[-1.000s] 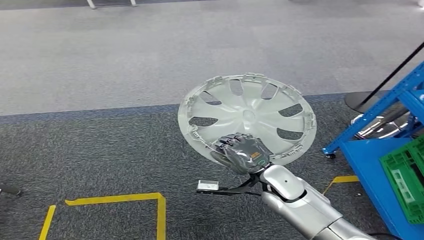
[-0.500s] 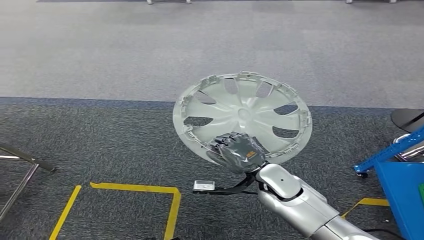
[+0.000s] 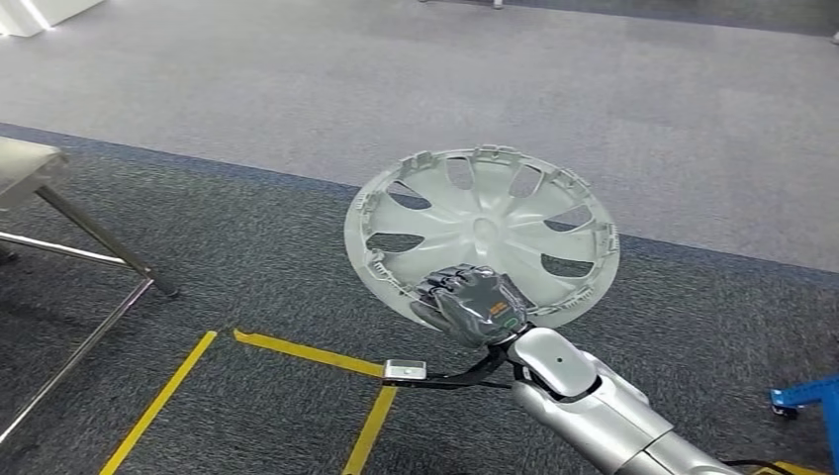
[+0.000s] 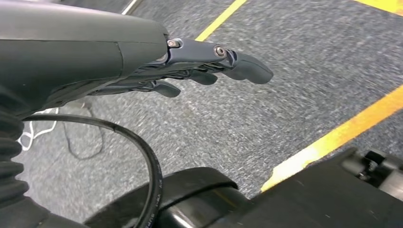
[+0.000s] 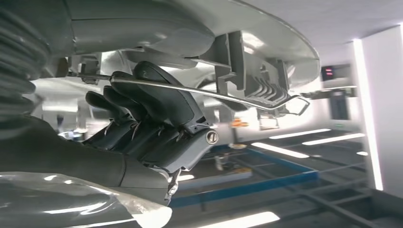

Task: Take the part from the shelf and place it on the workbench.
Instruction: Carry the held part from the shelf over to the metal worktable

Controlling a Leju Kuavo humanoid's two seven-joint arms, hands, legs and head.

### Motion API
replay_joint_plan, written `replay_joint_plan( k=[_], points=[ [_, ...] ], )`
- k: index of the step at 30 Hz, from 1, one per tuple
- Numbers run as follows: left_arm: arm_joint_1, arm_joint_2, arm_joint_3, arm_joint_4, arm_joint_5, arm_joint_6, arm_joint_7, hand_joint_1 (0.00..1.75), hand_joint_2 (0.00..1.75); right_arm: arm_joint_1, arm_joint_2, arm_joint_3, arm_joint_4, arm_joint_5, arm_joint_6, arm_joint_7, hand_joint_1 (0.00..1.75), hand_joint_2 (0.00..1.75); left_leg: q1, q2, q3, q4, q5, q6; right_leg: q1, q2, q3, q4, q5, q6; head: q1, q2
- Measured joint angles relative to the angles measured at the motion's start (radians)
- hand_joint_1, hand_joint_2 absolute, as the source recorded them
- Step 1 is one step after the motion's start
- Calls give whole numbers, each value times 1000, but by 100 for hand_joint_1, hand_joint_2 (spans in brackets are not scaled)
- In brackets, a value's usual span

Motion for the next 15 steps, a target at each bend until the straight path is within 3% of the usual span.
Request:
replay_joint_plan(
  k=[1,3,5,6,8,10,12,13,15],
  points=[
    [0,0,0,0,0,0,0,0,175,0,0,0,0,0,0,0,175,175,0,-14,1,3,-4,-4,-3,23,28,-64,33,-2,0,0],
    [-2,-1,0,0,0,-1,0,0,175,-1,0,0,2,1,0,0,175,175,2,-39,-6,9,-7,-12,-7,57,68,-148,51,-3,-1,0],
    [-2,0,0,0,0,-2,1,0,175,-1,0,1,2,1,0,0,175,175,7,-61,-14,8,-7,-22,-7,49,81,-163,40,-5,-2,0],
    [-2,1,0,0,0,-2,2,0,175,-2,1,1,3,1,0,1,175,175,7,-55,-15,9,-8,-28,-6,37,85,-166,40,-8,-2,0],
    [-2,2,0,0,0,-3,6,0,175,-5,3,1,3,0,0,2,175,175,3,-2,-29,50,-35,-40,-9,11,97,-174,38,-18,-9,0],
    [-7,2,0,0,-1,-1,7,0,175,-5,3,1,4,-1,1,2,175,175,4,57,-76,157,-88,-50,-7,-19,107,-176,31,-26,-15,0],
    [-13,2,0,0,-4,4,4,0,175,-2,3,1,6,-1,1,2,175,175,10,71,-118,254,-117,-57,-6,-51,116,-176,23,-28,-15,0],
    [-14,2,0,0,-6,7,3,0,175,-1,3,1,6,-1,1,1,175,175,12,75,-120,261,-106,-59,-7,-65,121,-175,19,-27,-15,0],
    [-10,2,0,0,-12,10,3,0,175,0,3,2,6,-2,1,2,175,175,16,96,-79,171,-38,-61,-8,-92,135,-175,8,-22,-15,0]
  ],
)
